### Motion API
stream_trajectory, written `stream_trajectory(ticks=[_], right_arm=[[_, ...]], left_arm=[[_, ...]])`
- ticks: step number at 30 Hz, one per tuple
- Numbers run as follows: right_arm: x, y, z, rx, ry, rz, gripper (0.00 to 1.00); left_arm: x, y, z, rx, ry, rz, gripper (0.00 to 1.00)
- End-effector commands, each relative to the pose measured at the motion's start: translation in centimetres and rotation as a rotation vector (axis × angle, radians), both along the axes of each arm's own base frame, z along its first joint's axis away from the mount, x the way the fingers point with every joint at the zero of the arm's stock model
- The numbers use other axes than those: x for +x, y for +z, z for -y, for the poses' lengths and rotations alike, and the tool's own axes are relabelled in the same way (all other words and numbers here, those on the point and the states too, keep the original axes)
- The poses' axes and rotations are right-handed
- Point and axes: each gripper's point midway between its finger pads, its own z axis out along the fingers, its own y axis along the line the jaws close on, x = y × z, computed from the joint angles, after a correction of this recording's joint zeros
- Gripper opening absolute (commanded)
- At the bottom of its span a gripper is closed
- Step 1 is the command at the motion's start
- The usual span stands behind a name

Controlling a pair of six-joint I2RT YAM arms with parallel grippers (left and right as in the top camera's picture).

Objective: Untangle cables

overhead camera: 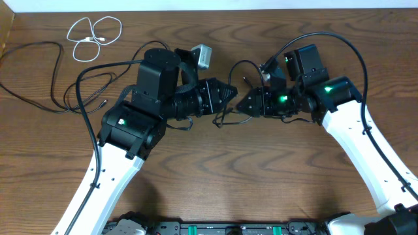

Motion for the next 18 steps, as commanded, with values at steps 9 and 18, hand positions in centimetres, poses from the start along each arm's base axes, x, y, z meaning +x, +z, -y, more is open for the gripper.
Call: stream_trajectory(ticks=[9,18], right_arm=[[1.1,-4.1,10.8,-0.543,-0.395,-0.041,0.02],[1.8,-1.9,10.7,-0.451,-0.399,-0.032,0.01]], left_arm=[[1.3,-6.8,-8.7,0.479,0.348,-0.073,0.07],[0.5,-8.8,-14.8,0.77,0.526,-0.104,0.08]])
